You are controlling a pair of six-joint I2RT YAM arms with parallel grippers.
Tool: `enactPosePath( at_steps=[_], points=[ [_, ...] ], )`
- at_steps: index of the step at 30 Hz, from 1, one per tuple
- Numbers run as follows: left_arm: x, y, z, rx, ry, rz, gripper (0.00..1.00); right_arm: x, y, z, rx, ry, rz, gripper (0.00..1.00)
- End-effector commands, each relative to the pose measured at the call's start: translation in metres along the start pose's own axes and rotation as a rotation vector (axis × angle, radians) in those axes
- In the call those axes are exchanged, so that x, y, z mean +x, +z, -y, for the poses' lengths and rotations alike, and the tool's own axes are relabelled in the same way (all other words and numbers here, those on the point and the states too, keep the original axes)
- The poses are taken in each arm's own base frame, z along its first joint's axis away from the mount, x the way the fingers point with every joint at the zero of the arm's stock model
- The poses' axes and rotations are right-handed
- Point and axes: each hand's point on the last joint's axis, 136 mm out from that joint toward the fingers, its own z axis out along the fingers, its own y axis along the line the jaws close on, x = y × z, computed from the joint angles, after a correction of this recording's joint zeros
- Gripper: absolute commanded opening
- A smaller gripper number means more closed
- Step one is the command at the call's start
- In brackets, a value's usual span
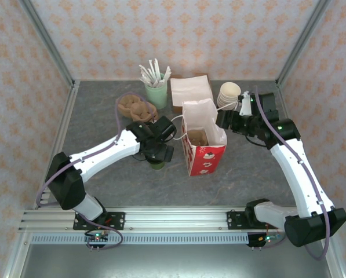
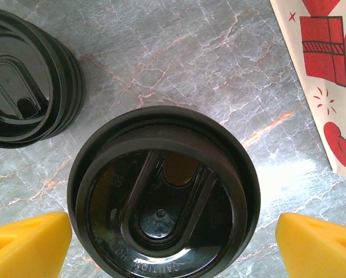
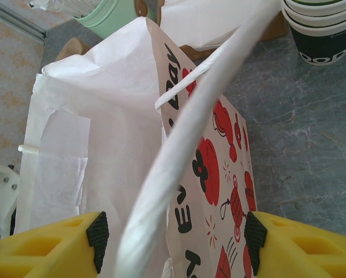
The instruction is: Pack the takeout coffee
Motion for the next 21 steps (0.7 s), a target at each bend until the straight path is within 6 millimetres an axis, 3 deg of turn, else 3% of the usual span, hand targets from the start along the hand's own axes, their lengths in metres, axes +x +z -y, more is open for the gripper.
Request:
enactPosePath(
  at_steps=[1,7,21],
  points=[
    [-0.001,0.003,-0.009,-0.061,-0.022,0.009,0.91,-0.001,-0.003,0.001,-0.004,0.0,0.017,0.66],
    [0.001,0.005,-0.012,-0.065,-0.04,-0.005,0.82,-0.001,-0.003,0.001,-0.002,-0.001,0.016,0.66],
    [0.011,0.017,-0.011,-0.046,-0.055,-0.056,0.81,0.0,-0.004,0.0,-0.005,-0.001,0.017,0.66]
  ],
)
